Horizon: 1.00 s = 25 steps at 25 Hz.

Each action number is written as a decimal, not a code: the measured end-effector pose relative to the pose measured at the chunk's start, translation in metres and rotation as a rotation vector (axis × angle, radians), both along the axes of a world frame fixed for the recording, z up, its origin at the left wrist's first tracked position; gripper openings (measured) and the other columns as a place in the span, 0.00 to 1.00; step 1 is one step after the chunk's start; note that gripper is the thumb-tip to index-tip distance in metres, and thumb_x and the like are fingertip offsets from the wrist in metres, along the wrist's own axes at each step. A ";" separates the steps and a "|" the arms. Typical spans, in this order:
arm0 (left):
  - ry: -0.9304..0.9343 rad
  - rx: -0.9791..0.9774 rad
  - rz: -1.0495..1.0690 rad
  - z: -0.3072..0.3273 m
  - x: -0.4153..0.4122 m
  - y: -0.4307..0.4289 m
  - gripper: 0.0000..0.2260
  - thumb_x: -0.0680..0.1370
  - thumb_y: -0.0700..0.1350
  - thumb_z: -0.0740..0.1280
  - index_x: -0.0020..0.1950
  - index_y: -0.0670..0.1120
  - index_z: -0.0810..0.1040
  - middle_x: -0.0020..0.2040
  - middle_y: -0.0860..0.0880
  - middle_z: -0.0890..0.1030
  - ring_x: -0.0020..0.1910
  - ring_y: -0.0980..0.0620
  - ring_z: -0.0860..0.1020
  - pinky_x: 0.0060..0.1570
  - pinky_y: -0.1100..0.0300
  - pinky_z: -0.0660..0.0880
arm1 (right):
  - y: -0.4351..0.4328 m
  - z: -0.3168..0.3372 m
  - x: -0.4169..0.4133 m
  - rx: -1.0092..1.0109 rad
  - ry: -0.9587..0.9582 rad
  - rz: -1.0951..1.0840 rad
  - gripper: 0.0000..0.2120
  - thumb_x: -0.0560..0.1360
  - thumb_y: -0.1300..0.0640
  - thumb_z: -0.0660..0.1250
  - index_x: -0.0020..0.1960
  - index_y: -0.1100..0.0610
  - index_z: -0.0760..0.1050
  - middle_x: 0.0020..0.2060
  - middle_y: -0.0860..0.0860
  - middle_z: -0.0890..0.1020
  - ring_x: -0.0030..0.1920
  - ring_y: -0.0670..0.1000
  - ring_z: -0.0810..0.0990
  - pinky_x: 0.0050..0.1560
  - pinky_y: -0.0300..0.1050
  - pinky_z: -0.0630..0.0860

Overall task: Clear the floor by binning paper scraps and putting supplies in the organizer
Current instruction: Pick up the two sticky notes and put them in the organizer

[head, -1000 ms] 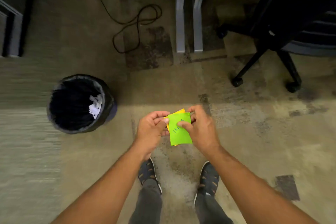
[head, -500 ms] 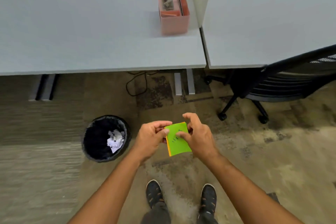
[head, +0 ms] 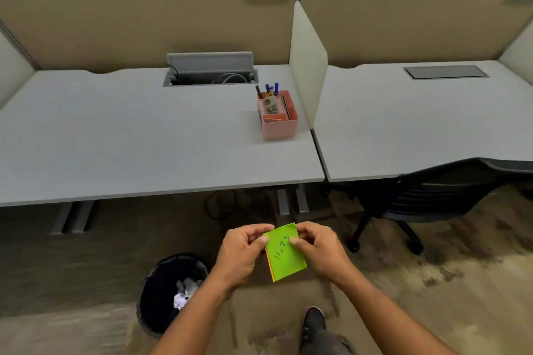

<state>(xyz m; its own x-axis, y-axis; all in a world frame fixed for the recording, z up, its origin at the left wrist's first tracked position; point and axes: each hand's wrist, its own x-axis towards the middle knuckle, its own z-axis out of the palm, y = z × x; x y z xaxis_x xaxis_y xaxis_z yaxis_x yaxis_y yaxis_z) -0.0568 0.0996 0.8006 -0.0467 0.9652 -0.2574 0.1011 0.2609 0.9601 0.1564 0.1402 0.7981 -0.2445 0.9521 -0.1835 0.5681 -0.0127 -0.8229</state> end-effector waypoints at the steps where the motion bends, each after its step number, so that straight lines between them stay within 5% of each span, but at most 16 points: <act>1: 0.003 0.003 0.006 0.002 0.001 0.012 0.12 0.81 0.35 0.69 0.57 0.50 0.86 0.47 0.50 0.90 0.41 0.59 0.85 0.39 0.67 0.78 | 0.014 0.001 0.000 -0.026 0.030 -0.018 0.08 0.74 0.56 0.75 0.54 0.50 0.84 0.42 0.46 0.88 0.44 0.44 0.86 0.46 0.38 0.81; 6: -0.059 -0.033 0.097 0.008 0.003 0.093 0.11 0.82 0.35 0.67 0.60 0.45 0.85 0.50 0.46 0.90 0.49 0.49 0.88 0.48 0.53 0.85 | 0.099 0.000 -0.001 0.004 -0.030 0.108 0.09 0.81 0.53 0.67 0.44 0.54 0.82 0.36 0.48 0.84 0.37 0.42 0.81 0.41 0.47 0.76; 13: 0.011 -0.092 0.216 0.024 0.014 0.247 0.11 0.82 0.36 0.67 0.60 0.45 0.85 0.50 0.47 0.90 0.48 0.48 0.89 0.44 0.59 0.85 | 0.258 0.003 -0.004 0.046 -0.128 0.190 0.14 0.83 0.54 0.62 0.43 0.58 0.79 0.36 0.52 0.82 0.39 0.53 0.78 0.44 0.54 0.74; 16: 0.172 -0.036 0.174 0.041 0.019 0.319 0.12 0.83 0.38 0.66 0.57 0.52 0.85 0.53 0.48 0.89 0.49 0.52 0.88 0.44 0.60 0.85 | 0.332 0.015 0.003 0.055 -0.079 0.187 0.12 0.81 0.55 0.65 0.40 0.48 0.79 0.36 0.45 0.82 0.40 0.51 0.79 0.46 0.52 0.77; 20: 0.400 0.010 0.136 0.059 0.016 0.396 0.11 0.83 0.40 0.65 0.56 0.52 0.85 0.50 0.51 0.87 0.46 0.54 0.85 0.37 0.67 0.80 | 0.407 0.030 -0.003 0.079 0.002 0.119 0.08 0.81 0.55 0.69 0.58 0.52 0.82 0.46 0.50 0.85 0.47 0.51 0.83 0.50 0.48 0.82; 25: 0.477 0.039 0.168 0.067 -0.008 0.461 0.10 0.83 0.38 0.67 0.59 0.46 0.86 0.53 0.48 0.87 0.47 0.54 0.85 0.44 0.67 0.83 | 0.466 0.031 -0.035 0.148 -0.024 0.105 0.07 0.82 0.55 0.67 0.58 0.54 0.80 0.50 0.51 0.84 0.49 0.51 0.82 0.49 0.43 0.82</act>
<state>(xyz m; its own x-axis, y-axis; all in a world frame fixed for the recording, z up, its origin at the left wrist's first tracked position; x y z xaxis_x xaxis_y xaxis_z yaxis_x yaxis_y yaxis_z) -0.0648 0.5606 0.8677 -0.3057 0.9427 -0.1333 0.4906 0.2759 0.8266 0.1210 0.6064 0.8294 -0.3416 0.9385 -0.0507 0.5797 0.1680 -0.7973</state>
